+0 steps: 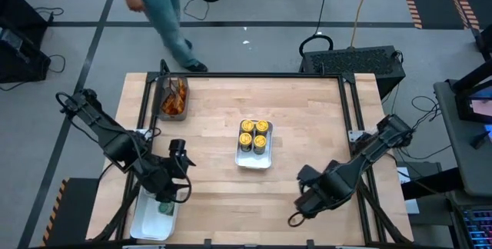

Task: Sort spices by type
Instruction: Put the green spice bottle into the bottom white bin

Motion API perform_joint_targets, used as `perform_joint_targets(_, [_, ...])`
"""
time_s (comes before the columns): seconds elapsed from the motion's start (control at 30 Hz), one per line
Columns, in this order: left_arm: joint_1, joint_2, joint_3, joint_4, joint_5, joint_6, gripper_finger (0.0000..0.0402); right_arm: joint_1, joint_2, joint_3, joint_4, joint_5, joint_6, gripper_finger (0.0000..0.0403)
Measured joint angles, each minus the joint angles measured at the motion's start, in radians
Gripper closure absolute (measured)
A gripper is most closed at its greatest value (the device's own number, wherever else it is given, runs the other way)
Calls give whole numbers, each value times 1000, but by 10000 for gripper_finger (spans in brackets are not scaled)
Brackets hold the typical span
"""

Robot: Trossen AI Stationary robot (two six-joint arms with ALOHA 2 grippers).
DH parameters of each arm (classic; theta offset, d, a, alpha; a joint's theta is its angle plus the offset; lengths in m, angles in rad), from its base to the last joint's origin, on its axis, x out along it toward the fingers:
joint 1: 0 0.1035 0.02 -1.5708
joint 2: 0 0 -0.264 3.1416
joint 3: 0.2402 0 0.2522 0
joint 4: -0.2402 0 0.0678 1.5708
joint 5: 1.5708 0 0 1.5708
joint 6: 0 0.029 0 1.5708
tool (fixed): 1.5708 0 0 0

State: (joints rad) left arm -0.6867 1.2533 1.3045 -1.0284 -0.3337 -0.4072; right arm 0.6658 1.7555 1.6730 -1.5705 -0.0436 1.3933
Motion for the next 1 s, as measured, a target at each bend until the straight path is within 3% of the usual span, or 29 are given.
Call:
perform_joint_targets(0.17, [14,0,0,1,19,14,96,41,-118,-209,79,-93,153,59])
perform_joint_targets(0.27, [15,0,0,2,19,22,96,53,-187,-307,198,-84,211,57])
perform_joint_targets(0.4, [34,0,0,2,31,22,96,69,-226,-403,229,-87,263,57])
perform_joint_targets(0.67, [58,0,0,2,41,22,96,86,-233,-500,369,-94,288,57])
perform_joint_targets(1.0, [92,0,0,1,46,32,96,109,-231,-527,395,-89,324,57])
